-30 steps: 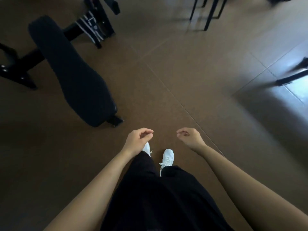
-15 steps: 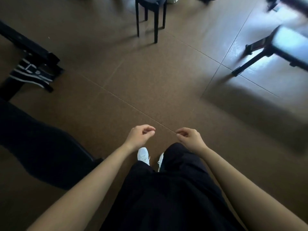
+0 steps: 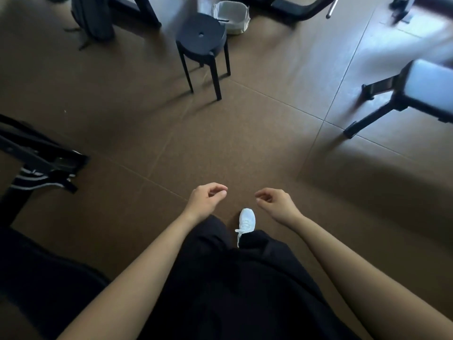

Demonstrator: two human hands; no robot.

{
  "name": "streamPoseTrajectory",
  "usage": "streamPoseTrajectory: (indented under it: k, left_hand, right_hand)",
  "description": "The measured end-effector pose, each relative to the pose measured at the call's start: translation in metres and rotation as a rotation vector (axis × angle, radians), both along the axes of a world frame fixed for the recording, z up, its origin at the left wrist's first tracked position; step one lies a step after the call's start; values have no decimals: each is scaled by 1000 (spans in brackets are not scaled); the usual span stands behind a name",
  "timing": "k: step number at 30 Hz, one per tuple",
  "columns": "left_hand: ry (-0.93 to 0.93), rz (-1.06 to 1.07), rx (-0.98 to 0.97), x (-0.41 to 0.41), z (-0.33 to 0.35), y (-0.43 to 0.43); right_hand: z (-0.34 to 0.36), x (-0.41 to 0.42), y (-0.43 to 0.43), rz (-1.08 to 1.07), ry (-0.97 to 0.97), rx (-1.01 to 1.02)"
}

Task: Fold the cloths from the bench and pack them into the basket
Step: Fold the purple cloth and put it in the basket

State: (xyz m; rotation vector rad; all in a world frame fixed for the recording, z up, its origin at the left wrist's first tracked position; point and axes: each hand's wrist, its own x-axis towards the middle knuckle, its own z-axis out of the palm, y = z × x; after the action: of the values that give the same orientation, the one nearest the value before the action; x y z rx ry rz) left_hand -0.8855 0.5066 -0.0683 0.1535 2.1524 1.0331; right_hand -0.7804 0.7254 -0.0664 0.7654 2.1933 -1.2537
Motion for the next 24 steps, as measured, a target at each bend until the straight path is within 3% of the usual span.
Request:
streamPoseTrajectory:
  k: [8,24]
  left_hand:
    - [-51,123,64,-155,-10,58]
    - [-2,-205,9,-498,-4,257]
  right_hand:
    - [4,-158,81,54,-17,38]
    - [1,-448,246,-226,-28,67]
